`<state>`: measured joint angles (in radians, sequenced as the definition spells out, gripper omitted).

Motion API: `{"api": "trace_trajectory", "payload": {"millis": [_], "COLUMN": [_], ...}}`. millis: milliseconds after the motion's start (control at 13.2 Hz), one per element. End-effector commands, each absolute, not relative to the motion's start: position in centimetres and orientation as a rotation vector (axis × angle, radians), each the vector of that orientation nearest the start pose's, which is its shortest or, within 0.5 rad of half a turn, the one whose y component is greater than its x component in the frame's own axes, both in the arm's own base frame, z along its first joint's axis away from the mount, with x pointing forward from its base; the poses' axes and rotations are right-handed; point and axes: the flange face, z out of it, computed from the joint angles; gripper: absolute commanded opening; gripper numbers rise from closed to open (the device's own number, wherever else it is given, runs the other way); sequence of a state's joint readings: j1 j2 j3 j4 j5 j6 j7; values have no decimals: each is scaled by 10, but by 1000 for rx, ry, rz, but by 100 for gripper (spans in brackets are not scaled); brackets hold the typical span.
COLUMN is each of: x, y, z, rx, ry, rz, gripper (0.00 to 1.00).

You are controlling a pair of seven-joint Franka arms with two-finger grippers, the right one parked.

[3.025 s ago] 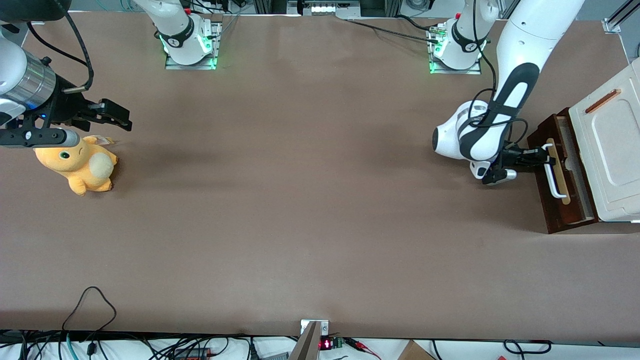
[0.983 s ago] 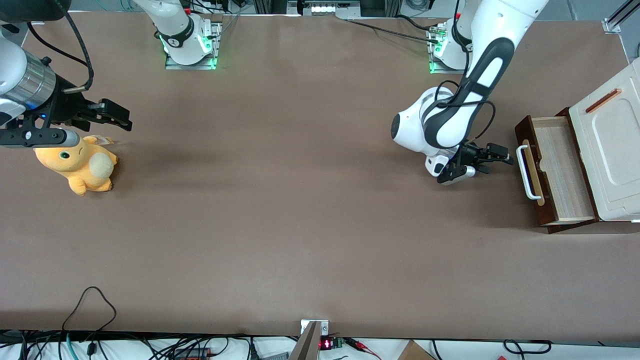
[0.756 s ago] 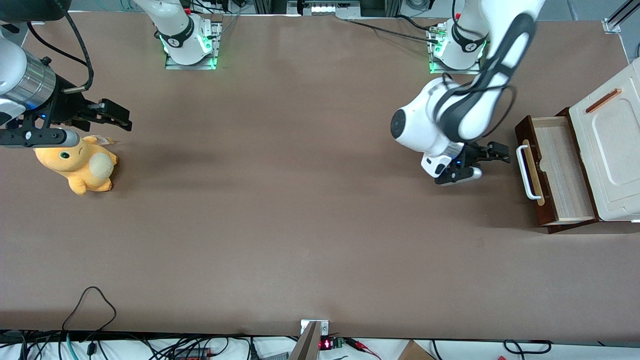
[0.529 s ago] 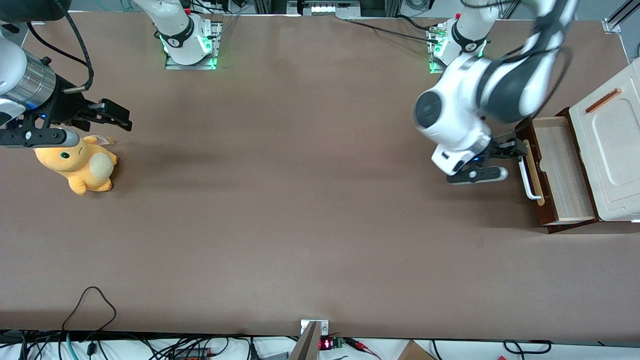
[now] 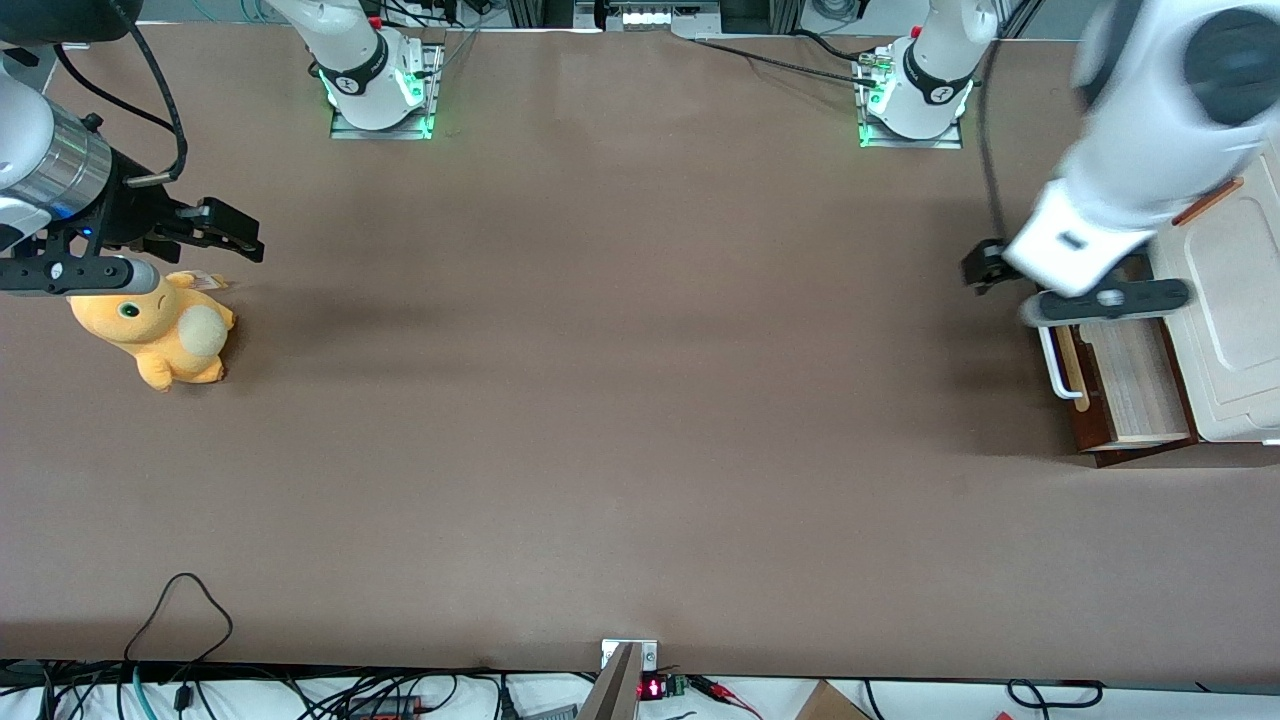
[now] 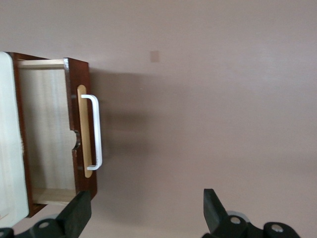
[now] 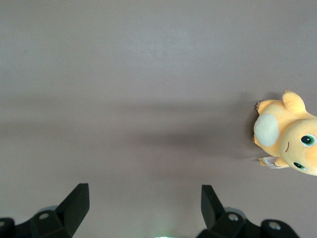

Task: Open lower drawer with left arm only

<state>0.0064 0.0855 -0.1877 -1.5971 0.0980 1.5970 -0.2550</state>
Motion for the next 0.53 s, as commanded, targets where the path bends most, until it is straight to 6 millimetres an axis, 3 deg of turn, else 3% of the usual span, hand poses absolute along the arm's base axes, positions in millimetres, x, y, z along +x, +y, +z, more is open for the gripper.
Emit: {"api": "trace_trajectory", "payload": {"millis": [0,151,454], "x": [565,561,560], "y": [-43,-36,-35], "z": [587,603,604], "rx": [-3162,-3165,-3152], "ry": [-33,-18,-19], "rz": [137,146,149], "gripper": [100,100,100]}}
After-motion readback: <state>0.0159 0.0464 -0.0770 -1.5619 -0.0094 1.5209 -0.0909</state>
